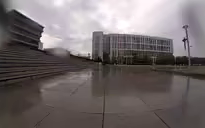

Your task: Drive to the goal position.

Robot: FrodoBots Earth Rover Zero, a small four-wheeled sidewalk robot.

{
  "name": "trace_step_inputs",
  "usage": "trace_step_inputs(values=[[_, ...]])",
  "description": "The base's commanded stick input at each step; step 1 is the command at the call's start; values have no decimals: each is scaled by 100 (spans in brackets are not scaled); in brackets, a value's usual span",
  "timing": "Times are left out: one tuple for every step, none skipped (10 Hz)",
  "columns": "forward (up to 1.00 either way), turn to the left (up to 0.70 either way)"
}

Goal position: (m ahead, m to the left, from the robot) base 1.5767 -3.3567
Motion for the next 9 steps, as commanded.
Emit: trace_step_inputs(values=[[70,0],[70,0],[70,0],[70,0],[70,0],[70,0],[70,0],[70,0],[70,-19]])
